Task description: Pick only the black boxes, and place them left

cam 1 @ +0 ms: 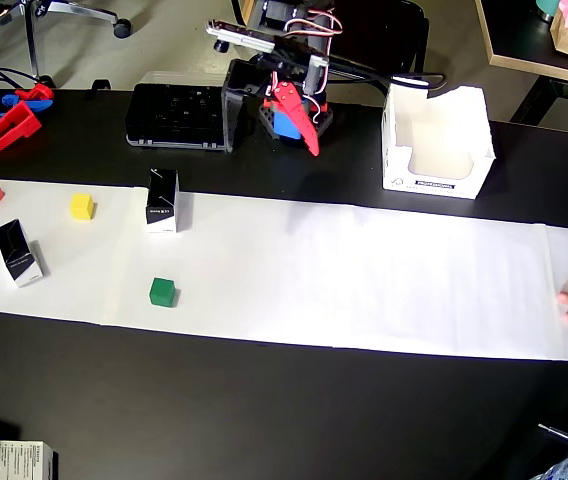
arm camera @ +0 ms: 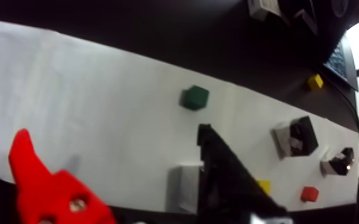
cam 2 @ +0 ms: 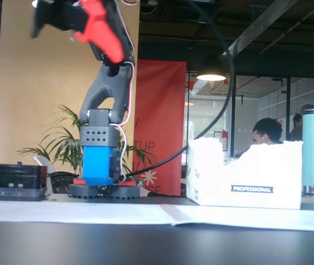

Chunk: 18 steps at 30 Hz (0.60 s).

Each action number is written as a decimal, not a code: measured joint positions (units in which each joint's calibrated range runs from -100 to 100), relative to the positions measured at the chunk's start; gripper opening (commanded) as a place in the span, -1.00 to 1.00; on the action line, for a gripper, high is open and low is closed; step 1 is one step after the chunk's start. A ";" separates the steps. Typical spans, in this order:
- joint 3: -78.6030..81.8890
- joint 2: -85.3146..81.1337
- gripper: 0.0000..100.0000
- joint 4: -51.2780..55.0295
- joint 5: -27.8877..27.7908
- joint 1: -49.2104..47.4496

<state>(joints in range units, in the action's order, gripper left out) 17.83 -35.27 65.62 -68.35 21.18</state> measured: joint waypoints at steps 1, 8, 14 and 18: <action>0.00 0.90 0.07 0.00 -0.88 1.66; 0.00 8.20 0.06 0.00 -4.49 11.35; 0.00 12.14 0.06 0.00 -4.59 14.58; 0.00 14.44 0.05 0.00 -6.69 16.89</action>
<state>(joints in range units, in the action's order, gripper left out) 17.83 -20.84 65.62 -75.04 38.07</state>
